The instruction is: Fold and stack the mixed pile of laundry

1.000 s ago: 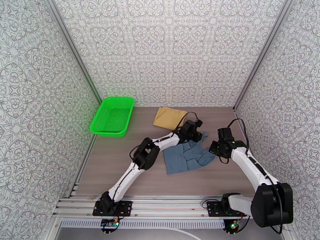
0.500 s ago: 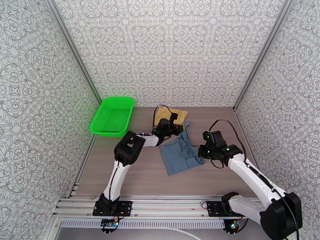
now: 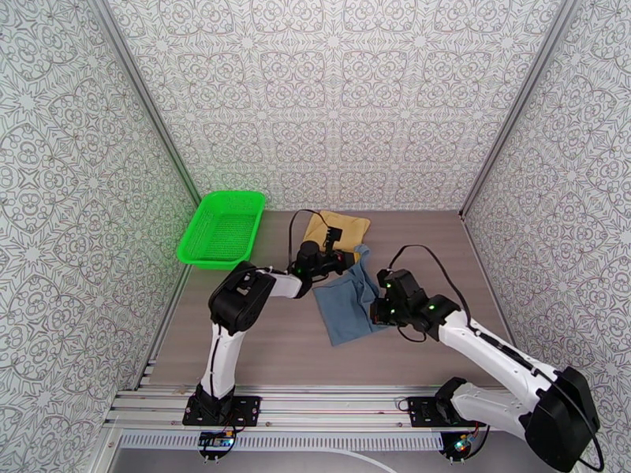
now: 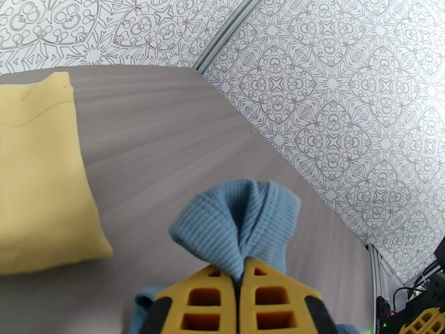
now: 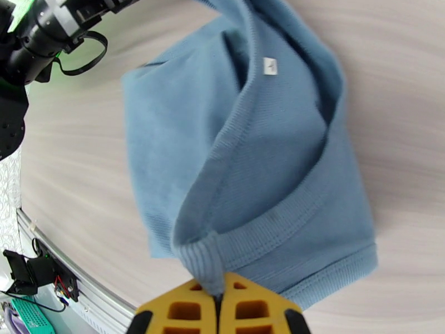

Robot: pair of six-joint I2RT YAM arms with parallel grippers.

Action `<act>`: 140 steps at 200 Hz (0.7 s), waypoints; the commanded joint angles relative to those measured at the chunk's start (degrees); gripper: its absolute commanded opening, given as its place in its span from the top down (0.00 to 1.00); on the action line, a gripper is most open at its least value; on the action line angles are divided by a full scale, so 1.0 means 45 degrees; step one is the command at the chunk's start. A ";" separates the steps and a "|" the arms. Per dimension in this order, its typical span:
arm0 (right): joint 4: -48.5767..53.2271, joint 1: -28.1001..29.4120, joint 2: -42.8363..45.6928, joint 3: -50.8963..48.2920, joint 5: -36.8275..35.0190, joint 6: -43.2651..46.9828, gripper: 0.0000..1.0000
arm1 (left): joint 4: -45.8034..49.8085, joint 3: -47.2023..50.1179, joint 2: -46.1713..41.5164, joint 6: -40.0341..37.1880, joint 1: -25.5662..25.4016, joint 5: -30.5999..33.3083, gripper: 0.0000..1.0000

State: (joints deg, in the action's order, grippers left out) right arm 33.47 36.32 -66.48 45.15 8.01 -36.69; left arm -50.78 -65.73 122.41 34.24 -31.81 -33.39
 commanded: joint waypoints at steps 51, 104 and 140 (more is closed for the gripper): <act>-0.1175 0.1798 -0.1417 0.0589 -0.0365 -0.0752 1.00 | -0.0303 0.2911 -0.2333 -0.1573 0.0529 0.0209 1.00; -0.1802 0.2964 -0.2553 0.0887 -0.0377 -0.0992 1.00 | -0.1530 0.4591 -0.2744 -0.1432 0.0992 0.0244 1.00; -0.2345 0.3424 -0.3439 0.0974 -0.0389 -0.1186 1.00 | -0.2810 0.5520 -0.2471 -0.1217 0.1397 0.0071 0.97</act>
State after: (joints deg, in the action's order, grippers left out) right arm 25.74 50.43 -79.64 47.70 6.76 -40.75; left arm -56.66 -43.51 111.74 28.86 -26.96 -32.80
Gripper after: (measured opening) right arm 0.051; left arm 0.041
